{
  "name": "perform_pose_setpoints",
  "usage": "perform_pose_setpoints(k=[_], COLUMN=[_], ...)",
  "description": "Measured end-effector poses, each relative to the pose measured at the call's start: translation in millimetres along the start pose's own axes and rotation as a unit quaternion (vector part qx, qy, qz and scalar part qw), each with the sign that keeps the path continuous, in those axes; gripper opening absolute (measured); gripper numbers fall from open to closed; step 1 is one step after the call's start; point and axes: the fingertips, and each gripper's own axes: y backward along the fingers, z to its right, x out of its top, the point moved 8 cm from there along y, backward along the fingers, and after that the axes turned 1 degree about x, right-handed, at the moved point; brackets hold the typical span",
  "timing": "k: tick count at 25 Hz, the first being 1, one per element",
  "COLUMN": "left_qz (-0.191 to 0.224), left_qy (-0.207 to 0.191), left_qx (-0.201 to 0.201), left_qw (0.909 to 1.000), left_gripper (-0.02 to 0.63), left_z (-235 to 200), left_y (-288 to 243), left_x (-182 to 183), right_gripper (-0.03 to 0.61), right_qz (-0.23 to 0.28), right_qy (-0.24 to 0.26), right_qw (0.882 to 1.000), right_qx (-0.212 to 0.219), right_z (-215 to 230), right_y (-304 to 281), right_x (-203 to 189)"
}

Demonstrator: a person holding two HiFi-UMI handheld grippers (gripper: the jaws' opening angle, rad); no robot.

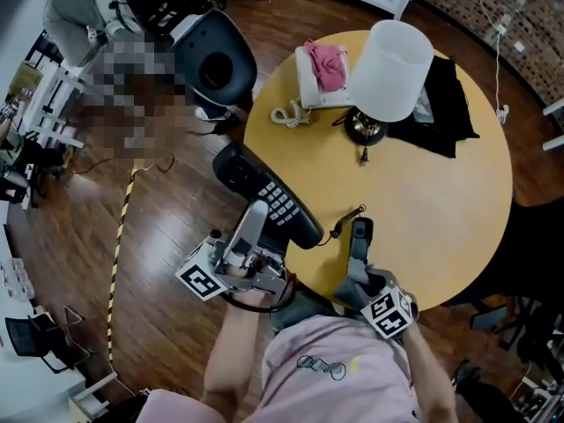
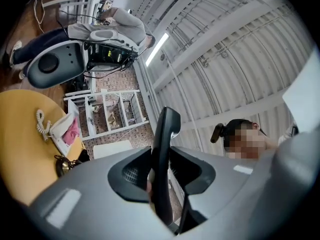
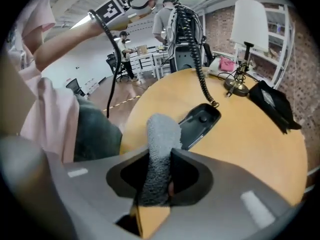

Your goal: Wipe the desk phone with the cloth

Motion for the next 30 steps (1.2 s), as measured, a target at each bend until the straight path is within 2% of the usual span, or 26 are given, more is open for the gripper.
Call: perform_pose_setpoints(k=[5,8,11,14,16,18,19,22,26,28,30], left_qz=[-0.027,-0.052,-0.071,-0.085,-0.094,-0.105,-0.111,-0.134,-0.165,-0.194,-0.240], left_qy=[-0.009,-0.035,-0.043,-0.049,-0.051,-0.054,-0.056,-0.058,0.001,0.028,0.035], left_qx=[0.016,0.034,0.051,0.071,0.084,0.098,0.107,0.156,0.232,0.265,0.295], left_qw=[0.9995,0.9975,0.9953,0.9926,0.9907,0.9882,0.9864,0.9768,0.9585,0.9440,0.9241], left_gripper=[0.121,0.121,0.121,0.121,0.121,0.121,0.121,0.121,0.120,0.120,0.120], left_z=[-5,-3,-11,-13,-15,-18,-21,-45,-102,-128,-146], left_y=[-3,-1,6,13,18,24,27,44,78,92,98], left_x=[-24,-33,-30,-37,-46,-55,-60,-79,-119,-137,-152], right_gripper=[0.110,0.110,0.110,0.110,0.110,0.110,0.110,0.110,0.110,0.110,0.110], right_qz=[0.064,0.073,0.045,0.004,-0.019,-0.027,-0.025,-0.005,0.025,0.035,0.041], right_qy=[-0.053,-0.074,-0.069,-0.031,-0.005,-0.014,-0.027,-0.076,-0.119,-0.126,-0.126], right_qw=[0.993,0.989,0.994,0.999,0.998,0.997,0.997,0.997,0.992,0.990,0.990], right_qx=[-0.086,-0.103,-0.069,0.009,0.057,0.074,0.067,0.011,-0.040,-0.046,-0.043], right_z=[84,115,94,39,11,4,9,41,77,86,91], right_y=[18,23,4,-1,8,22,29,49,68,73,77], right_x=[44,63,59,20,-9,-32,-40,-55,-67,-70,-72])
